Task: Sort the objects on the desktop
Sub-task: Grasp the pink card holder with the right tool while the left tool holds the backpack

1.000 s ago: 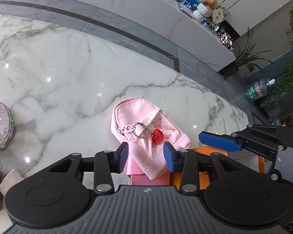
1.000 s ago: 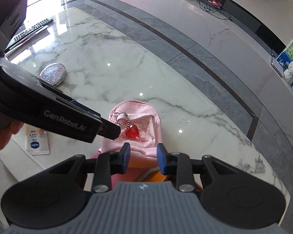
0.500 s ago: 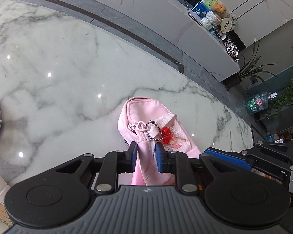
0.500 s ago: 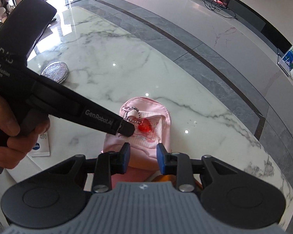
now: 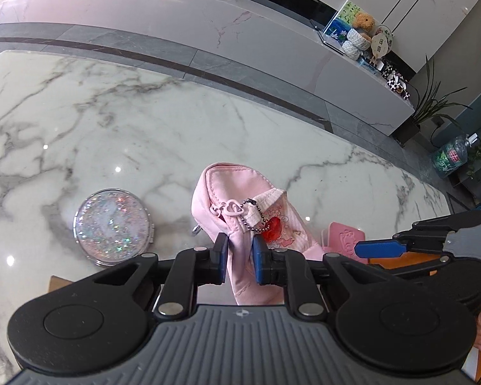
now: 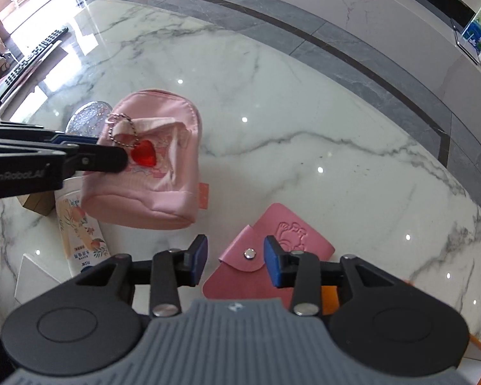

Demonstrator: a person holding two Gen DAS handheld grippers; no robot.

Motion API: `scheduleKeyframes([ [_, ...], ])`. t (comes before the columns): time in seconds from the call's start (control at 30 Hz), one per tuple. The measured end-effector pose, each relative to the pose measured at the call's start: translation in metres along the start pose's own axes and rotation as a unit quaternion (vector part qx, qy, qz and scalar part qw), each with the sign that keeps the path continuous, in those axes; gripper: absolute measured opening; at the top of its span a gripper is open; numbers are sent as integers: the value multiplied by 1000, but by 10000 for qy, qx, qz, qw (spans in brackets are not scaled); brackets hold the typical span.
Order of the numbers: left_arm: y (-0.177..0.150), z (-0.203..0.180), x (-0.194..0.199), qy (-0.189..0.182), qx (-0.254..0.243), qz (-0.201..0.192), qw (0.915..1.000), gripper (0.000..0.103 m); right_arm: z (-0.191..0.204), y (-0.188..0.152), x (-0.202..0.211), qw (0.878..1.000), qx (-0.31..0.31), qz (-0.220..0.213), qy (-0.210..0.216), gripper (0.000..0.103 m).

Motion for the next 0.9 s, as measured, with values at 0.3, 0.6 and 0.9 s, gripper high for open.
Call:
scheduleKeyframes([
  [0.3,-10,22,8,-271,99,91,9995,18,5,5,-24,9968,-342,348,-631,55],
  [0.6,-15,23,11,-341,163,110,9992,18,2,2,-18,9958,-482,149,-760,16],
  [0.9,-20,9,10,-397,57,185,9990,18,-5,-7,-3,9958,-824,41,-387,7],
])
Point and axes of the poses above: each gripper's, at about its wrist camera, not at the fingertips, and x roughly against the way its jaws point, z to its left, y to its top, the point moved 3 cm from there along -x, roughly the way its jaws point, and after that the axes turned 9 degrees about x, right-handed, at the moved point
